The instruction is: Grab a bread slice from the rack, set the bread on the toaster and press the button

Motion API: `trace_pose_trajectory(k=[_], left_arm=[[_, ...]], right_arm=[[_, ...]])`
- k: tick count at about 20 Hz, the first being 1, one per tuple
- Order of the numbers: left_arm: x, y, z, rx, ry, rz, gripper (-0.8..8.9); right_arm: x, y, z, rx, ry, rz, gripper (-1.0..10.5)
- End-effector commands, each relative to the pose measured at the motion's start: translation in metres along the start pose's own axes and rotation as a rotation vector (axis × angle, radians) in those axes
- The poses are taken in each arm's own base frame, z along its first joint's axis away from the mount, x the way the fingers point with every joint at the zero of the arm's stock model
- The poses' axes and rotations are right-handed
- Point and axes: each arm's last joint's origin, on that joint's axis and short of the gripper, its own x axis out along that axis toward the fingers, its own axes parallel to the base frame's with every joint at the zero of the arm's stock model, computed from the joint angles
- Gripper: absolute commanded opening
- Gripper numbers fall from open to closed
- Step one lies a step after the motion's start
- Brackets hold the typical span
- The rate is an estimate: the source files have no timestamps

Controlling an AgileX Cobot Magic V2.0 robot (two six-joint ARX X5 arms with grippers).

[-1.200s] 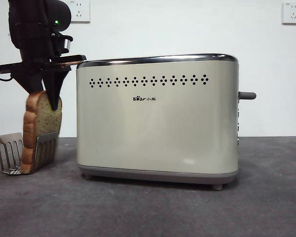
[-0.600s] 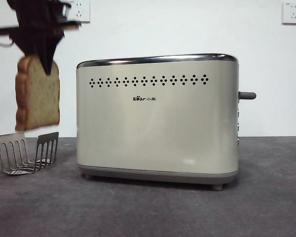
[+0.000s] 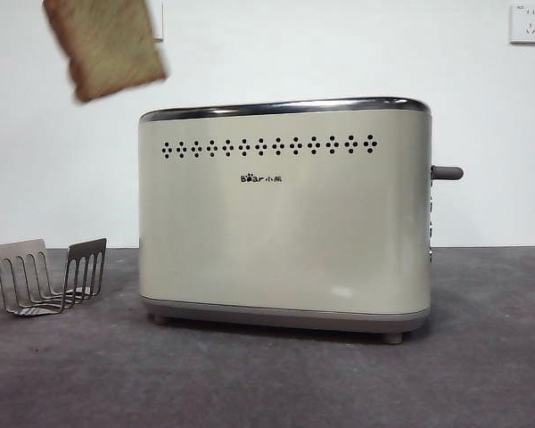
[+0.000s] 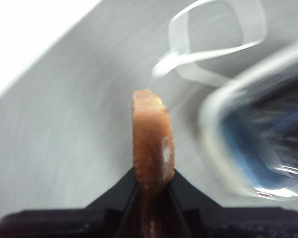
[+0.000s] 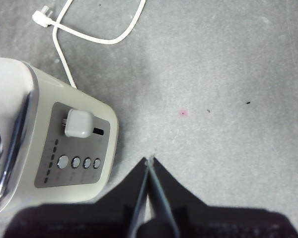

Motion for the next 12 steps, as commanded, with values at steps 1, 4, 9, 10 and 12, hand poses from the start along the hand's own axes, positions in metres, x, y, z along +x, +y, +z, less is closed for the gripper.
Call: trace_pose_trajectory(k=[1, 4, 9, 10, 12], left_arm=[[-0.026, -0.012, 0.001, 0.219, -0.136, -0.1, -0.13], [-0.051, -0.026, 0.001, 0.394, -0.298, -0.213, -0.13], [-0.048, -0.041, 0.008, 0.484, -0.354, -0.305, -0.13], [-0.045, -0.045, 0.011, 0.499, -0.36, -0.327, -0.13], [-0.039, -0.056, 0.016, 0.536, -0.368, -0.372, -0.13]], right_arm=[[0.001, 0.0, 0.001, -0.012, -0.003, -0.01, 0.0], [0.001, 0.0, 0.001, -0.011, -0.003, -0.01, 0.0], [0.001, 0.0, 0.001, -0.011, -0.002, -0.011, 0.0], [0.001, 0.0, 0.001, -0.011, -0.004, -0.016, 0.0], [0.001, -0.001, 0.001, -0.011, -0.007, -0.035, 0.0]])
